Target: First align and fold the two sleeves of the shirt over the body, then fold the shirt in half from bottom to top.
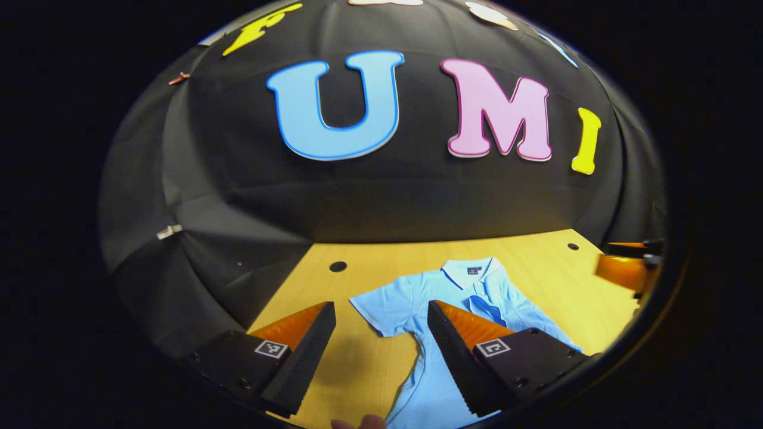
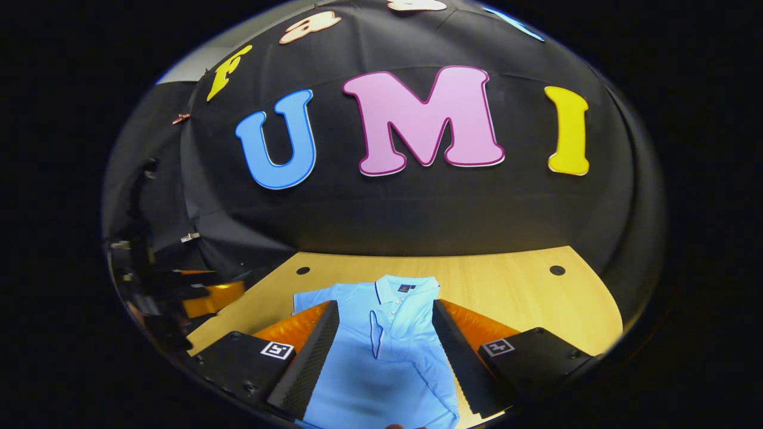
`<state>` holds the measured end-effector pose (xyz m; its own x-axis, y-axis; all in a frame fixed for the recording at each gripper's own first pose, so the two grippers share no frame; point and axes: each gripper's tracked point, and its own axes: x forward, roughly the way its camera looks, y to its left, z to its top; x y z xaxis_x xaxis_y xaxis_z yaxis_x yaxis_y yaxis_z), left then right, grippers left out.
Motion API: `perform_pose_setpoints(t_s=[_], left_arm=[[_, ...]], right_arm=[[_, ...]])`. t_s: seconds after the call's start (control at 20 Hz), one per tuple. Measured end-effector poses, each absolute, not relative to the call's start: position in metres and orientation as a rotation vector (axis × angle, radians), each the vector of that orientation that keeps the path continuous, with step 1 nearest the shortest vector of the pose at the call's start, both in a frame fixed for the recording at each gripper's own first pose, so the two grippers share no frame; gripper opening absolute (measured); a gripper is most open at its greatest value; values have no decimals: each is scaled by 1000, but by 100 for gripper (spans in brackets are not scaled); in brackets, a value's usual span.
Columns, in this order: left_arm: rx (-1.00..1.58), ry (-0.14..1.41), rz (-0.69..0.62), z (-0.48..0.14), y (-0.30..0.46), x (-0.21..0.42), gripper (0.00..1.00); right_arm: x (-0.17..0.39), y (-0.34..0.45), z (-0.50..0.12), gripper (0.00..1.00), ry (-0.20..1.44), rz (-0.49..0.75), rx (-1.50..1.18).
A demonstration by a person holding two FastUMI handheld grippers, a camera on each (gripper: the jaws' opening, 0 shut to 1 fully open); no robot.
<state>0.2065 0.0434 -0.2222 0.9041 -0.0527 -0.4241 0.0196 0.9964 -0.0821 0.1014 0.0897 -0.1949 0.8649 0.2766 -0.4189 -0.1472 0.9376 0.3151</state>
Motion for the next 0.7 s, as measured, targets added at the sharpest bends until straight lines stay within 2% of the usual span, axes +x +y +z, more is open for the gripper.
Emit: perform_pose_setpoints(t_s=[0.15, 0.35, 0.7], left_arm=[[-120, 523, -39, -263, 39, 260, 99], [-166, 657, 45, -318, 59, 306, 99], [-156, 867, 85, -395, 64, 328, 99]], right_arm=[[82, 64, -188, 98, 476, 202, 260], [60, 33, -187, 98, 495, 170, 246], [47, -27, -205, 98, 548, 54, 275]])
